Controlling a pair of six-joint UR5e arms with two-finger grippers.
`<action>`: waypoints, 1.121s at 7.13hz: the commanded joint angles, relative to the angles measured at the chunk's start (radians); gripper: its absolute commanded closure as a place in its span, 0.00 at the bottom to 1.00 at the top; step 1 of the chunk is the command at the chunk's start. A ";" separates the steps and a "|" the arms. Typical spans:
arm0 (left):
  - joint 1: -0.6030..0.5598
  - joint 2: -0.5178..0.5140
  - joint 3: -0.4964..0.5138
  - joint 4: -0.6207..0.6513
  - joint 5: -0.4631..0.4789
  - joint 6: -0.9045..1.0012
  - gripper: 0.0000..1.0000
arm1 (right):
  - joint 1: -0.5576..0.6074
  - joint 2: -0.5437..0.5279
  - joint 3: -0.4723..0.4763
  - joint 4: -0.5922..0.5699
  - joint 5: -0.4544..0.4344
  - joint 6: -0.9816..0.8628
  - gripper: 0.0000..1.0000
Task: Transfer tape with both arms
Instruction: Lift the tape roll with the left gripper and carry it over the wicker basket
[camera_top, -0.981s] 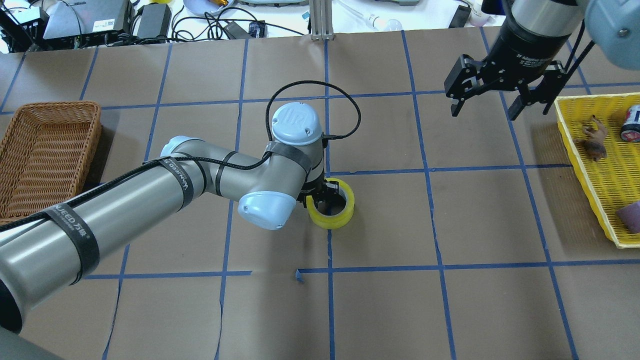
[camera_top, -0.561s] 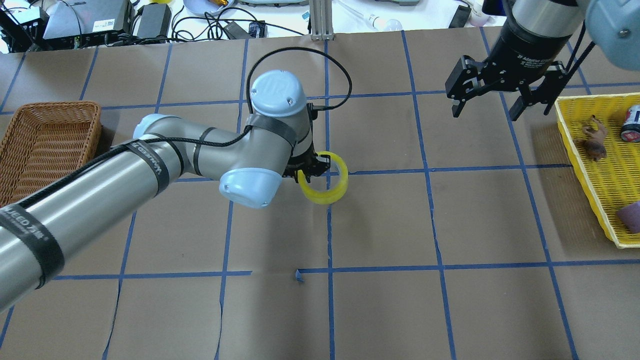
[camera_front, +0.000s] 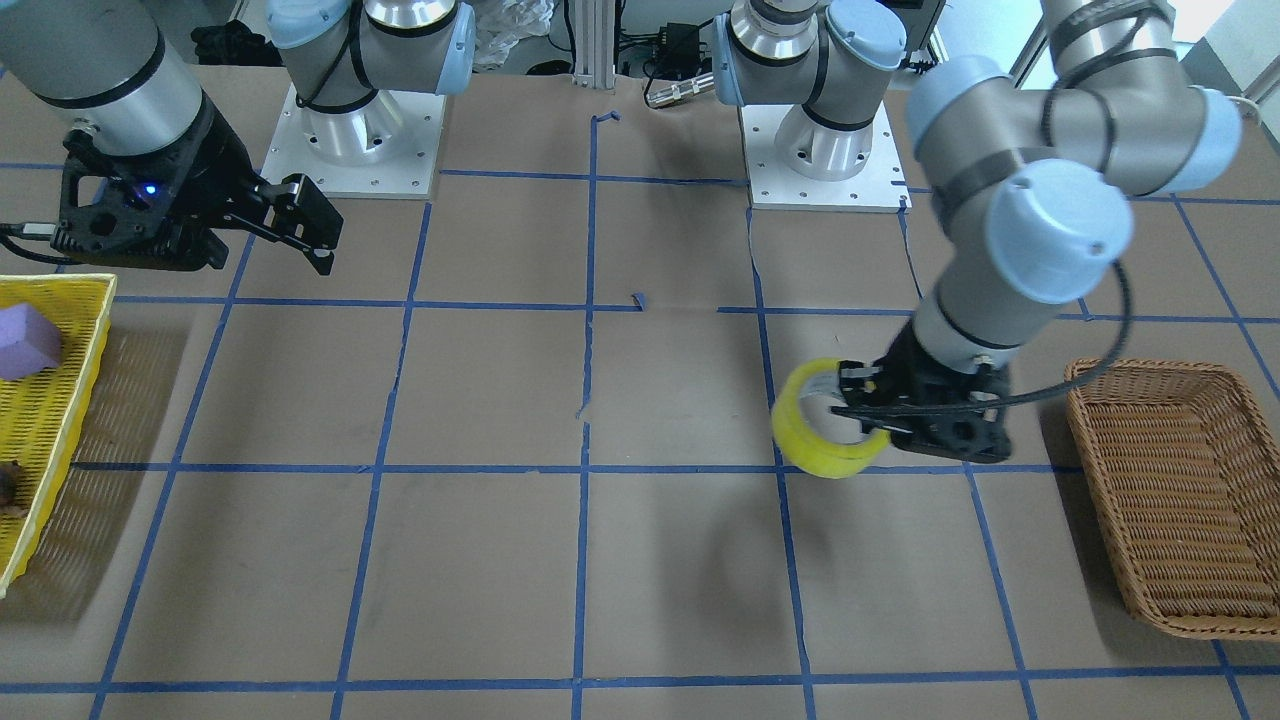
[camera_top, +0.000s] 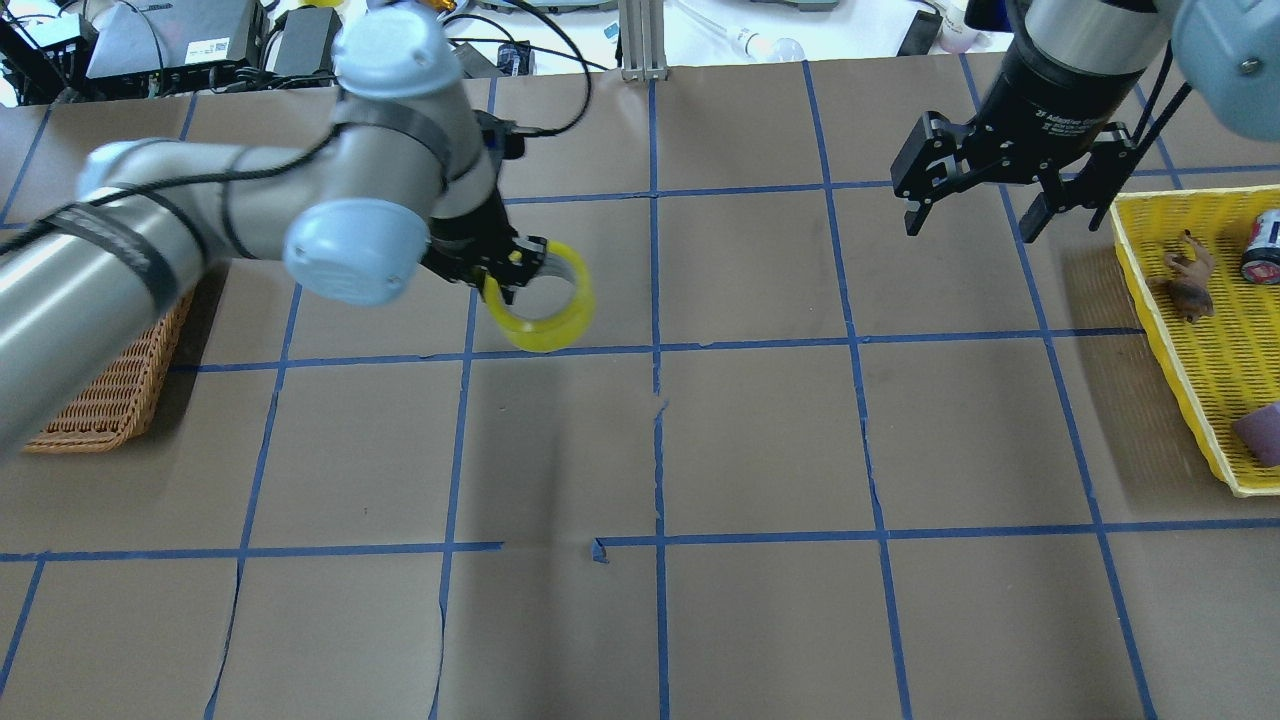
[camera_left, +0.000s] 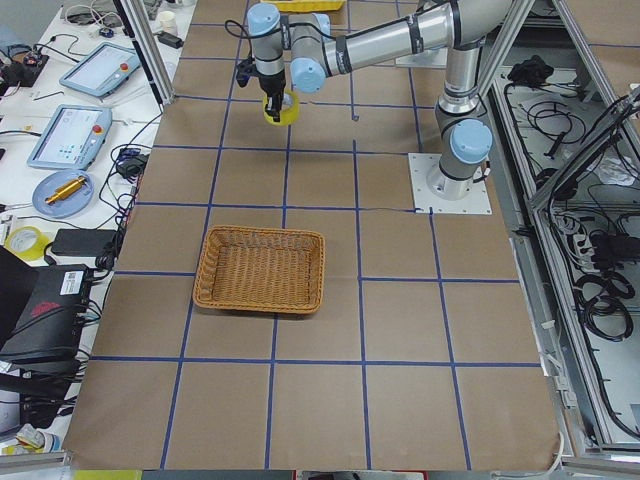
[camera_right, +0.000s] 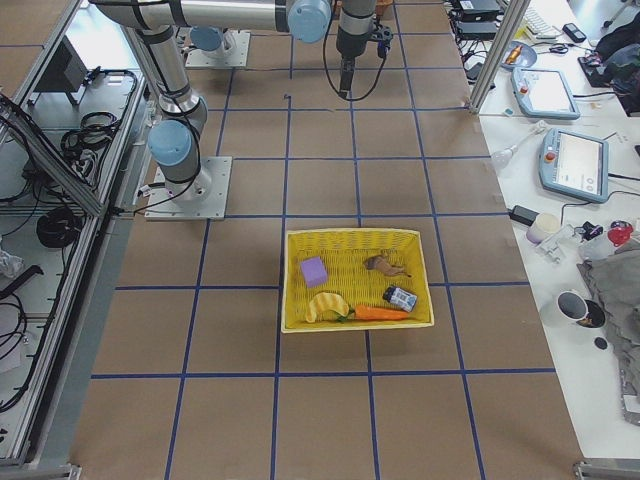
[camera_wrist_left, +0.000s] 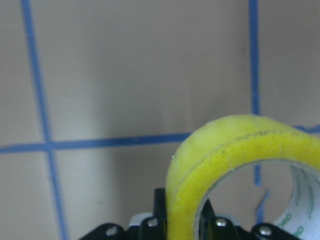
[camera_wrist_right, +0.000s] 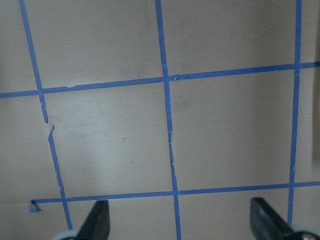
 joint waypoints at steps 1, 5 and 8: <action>0.306 -0.043 0.058 0.000 0.050 0.430 1.00 | 0.001 -0.002 -0.001 0.000 0.002 0.000 0.00; 0.484 -0.217 0.085 0.256 0.070 0.700 1.00 | 0.005 -0.005 0.002 0.002 0.001 0.000 0.00; 0.547 -0.301 0.103 0.322 -0.011 0.803 1.00 | 0.005 -0.003 0.004 0.008 -0.002 0.003 0.00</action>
